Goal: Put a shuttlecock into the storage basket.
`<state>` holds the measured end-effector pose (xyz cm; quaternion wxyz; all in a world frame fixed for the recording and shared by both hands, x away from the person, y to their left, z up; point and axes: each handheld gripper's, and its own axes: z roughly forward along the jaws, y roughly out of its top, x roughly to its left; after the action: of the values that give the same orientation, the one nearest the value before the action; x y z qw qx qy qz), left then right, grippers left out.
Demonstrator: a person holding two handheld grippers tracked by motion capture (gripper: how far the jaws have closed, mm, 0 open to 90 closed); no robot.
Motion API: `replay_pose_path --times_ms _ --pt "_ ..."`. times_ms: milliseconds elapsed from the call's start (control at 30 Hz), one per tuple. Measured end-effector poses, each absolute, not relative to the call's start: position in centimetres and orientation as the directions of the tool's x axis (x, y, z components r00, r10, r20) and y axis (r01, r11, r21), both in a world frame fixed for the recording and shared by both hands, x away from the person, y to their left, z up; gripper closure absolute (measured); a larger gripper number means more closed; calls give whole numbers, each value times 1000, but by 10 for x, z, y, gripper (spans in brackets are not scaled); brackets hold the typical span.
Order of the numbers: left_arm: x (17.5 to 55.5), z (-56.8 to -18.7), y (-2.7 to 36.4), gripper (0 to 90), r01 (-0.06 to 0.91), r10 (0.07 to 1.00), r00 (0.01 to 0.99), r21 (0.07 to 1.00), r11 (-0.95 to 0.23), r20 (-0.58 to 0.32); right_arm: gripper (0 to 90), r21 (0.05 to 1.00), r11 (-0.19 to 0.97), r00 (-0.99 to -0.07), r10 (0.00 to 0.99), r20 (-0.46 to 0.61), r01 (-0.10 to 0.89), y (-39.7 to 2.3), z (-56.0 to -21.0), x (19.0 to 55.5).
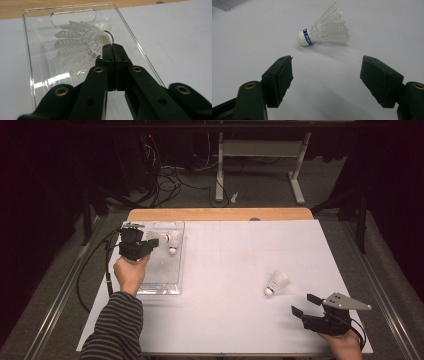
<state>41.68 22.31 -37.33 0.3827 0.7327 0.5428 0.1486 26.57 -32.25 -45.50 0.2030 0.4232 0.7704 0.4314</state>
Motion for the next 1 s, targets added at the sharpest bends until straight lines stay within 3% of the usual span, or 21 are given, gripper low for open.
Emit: replay_pose_path --times_ms 1000 --pt "439 -393 225 892 731 942 259 681 -47 -212 266 836 273 -565 824 51 475 -322 -455 266"
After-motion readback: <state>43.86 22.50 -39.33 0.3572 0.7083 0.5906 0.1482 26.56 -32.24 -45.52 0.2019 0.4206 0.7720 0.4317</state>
